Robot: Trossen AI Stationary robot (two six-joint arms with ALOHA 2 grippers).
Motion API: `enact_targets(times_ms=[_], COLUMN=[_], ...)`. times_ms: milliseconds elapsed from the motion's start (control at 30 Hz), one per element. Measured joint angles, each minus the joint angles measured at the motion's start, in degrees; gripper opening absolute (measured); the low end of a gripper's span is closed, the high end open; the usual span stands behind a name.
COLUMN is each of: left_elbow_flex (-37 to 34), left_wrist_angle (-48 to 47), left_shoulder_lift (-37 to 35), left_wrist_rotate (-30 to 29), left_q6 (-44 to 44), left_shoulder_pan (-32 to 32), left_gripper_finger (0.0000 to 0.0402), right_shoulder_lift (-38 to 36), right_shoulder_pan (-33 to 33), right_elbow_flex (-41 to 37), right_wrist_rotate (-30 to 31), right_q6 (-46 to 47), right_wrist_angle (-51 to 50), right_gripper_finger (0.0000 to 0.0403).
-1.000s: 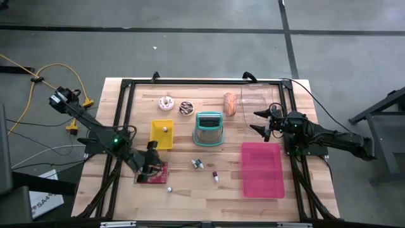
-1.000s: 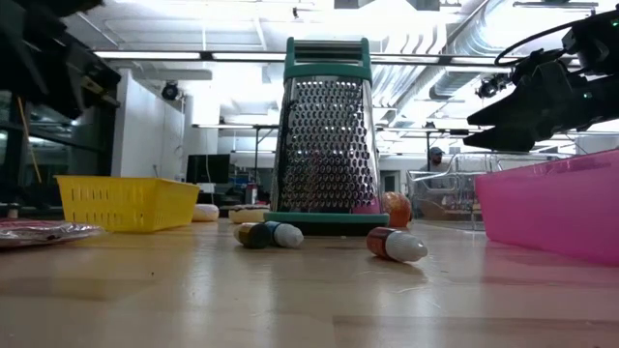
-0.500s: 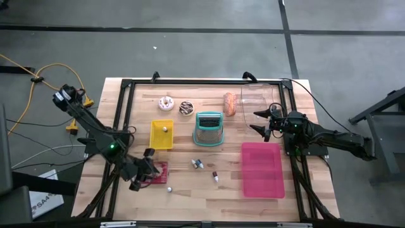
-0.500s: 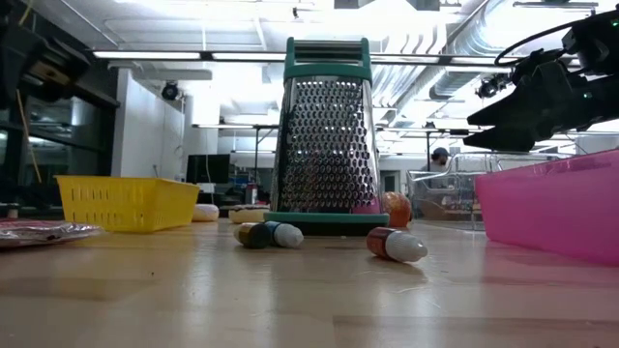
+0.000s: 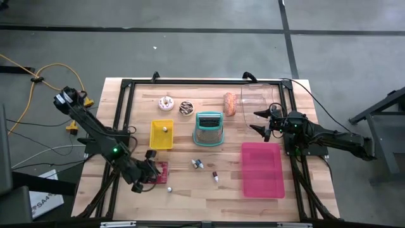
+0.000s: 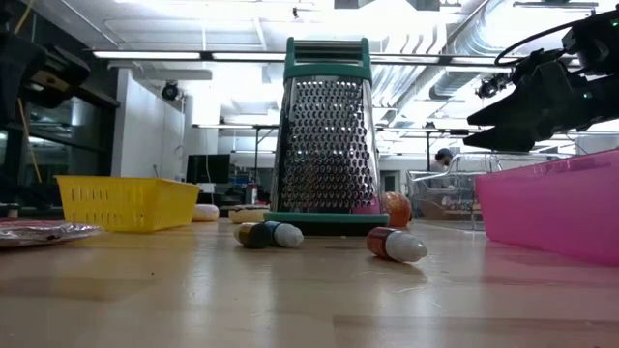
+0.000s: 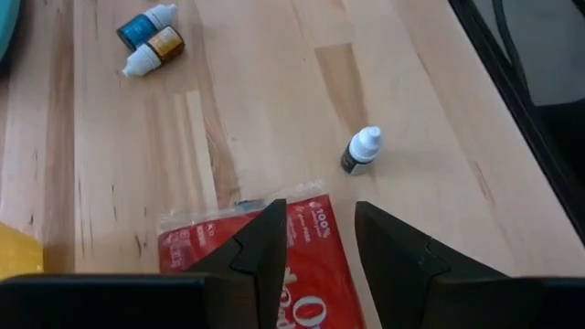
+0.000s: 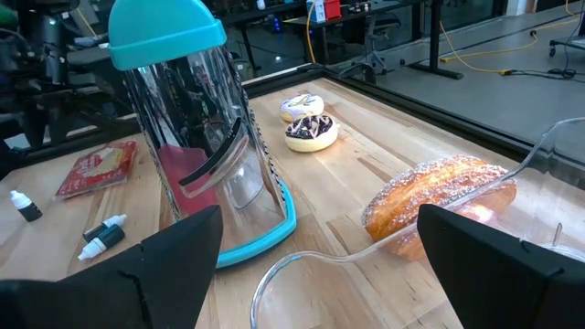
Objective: Pick & Place Food Item
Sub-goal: Put the black food coloring bottle into the yellow bin
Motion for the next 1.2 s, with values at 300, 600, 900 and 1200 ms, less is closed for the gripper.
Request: enact_targets(times_ms=[300,600,900,1200], left_elbow_flex=[8.4,15.4,16.6,16.6], left_wrist_angle=[-0.7,-3.6,-3.8,-5.2], left_shoulder_lift=[11.1,20.2,22.4,23.6], left_wrist_rotate=[4.5,6.8,7.2,7.1], left_q6=[4.3,4.9,4.9,4.9], left_shoulder_pan=[2.0,3.2,3.2,3.2], left_gripper_finger=[0.0127,0.0127,0.0127,0.0127], right_shoulder_lift=[0.0,0.0,0.0,0.0], right_shoulder_pan=[0.0,0.0,0.0,0.0], right_elbow_flex=[0.0,0.0,0.0,0.0], right_wrist_rotate=[0.0,0.0,0.0,0.0], right_q6=[0.0,0.0,0.0,0.0], right_wrist_angle=[0.0,0.0,0.0,0.0], right_gripper_finger=[0.0357,0.0357,0.0357,0.0357])
